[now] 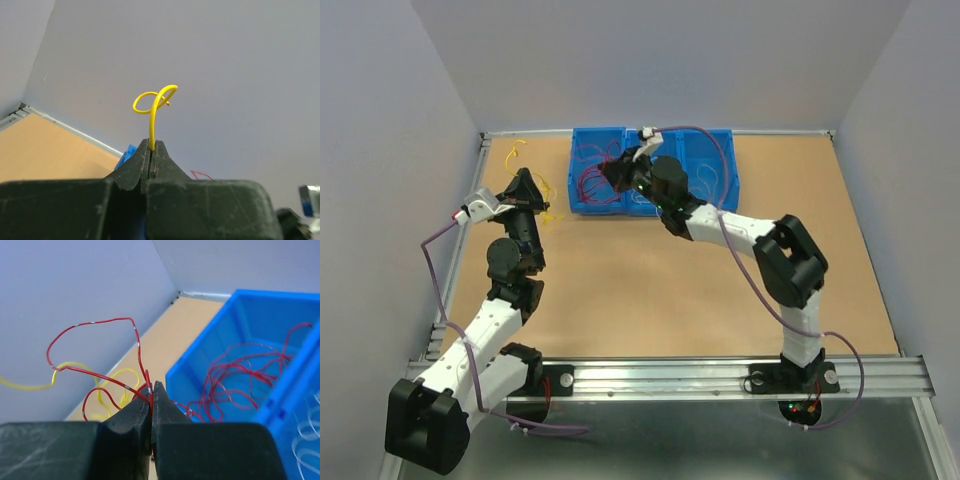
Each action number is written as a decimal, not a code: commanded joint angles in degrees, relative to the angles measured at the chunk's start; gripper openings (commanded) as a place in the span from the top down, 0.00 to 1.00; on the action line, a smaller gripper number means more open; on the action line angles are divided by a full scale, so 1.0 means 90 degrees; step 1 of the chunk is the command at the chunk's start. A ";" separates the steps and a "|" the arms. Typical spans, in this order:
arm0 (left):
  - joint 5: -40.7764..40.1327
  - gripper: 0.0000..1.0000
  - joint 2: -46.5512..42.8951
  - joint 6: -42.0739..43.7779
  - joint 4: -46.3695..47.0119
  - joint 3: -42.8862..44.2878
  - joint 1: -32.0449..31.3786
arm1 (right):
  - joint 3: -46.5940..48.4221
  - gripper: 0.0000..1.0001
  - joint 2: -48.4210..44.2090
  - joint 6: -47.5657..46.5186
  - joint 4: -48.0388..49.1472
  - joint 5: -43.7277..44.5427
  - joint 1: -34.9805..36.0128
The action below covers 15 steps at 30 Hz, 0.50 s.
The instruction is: Untangle the cables
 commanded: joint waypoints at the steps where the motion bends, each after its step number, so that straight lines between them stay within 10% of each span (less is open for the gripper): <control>1: -0.0060 1.00 -0.0065 0.0154 0.0559 -0.0060 -0.0025 | 0.1618 0.99 0.1091 -0.0233 0.0287 -0.0186 0.0058; 8: 0.0037 1.00 -0.0016 0.0183 0.0598 -0.0070 -0.0025 | 0.4442 0.80 0.2764 -0.0711 -0.0797 0.0633 0.0058; 15: 0.0076 1.00 0.0023 0.0222 0.0666 -0.0080 -0.0025 | 0.4844 0.99 0.3098 -0.0916 -0.0798 0.1503 0.0058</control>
